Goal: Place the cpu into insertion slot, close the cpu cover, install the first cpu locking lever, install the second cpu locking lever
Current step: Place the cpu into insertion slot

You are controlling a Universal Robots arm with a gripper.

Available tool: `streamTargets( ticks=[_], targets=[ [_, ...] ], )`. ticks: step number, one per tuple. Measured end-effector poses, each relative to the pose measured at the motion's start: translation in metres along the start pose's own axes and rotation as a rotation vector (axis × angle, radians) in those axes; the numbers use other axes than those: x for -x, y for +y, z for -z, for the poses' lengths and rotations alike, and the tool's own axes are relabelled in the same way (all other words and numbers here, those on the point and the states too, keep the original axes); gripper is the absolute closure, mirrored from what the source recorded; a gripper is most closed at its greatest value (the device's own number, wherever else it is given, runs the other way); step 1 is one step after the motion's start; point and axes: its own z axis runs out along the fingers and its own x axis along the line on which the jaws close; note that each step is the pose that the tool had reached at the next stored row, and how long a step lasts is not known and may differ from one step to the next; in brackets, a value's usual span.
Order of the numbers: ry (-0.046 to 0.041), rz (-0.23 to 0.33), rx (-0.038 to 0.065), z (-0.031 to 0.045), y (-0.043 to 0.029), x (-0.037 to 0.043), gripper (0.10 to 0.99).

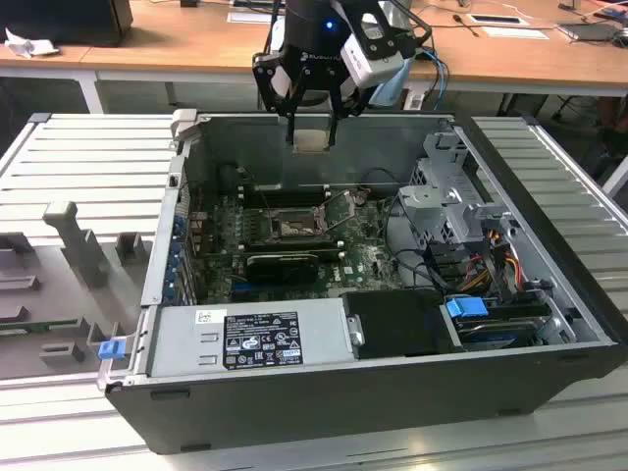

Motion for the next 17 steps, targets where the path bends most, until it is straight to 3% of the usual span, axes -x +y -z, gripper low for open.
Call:
streamTargets(
  ticks=[4, 17],
  targets=[
    [-0.0035, -0.041, 0.001, -0.0002, -0.0001, -0.0025, 0.557],
    [-0.0009, -0.047, 0.001, -0.0013, -0.0003, -0.0026, 0.557]
  ],
)
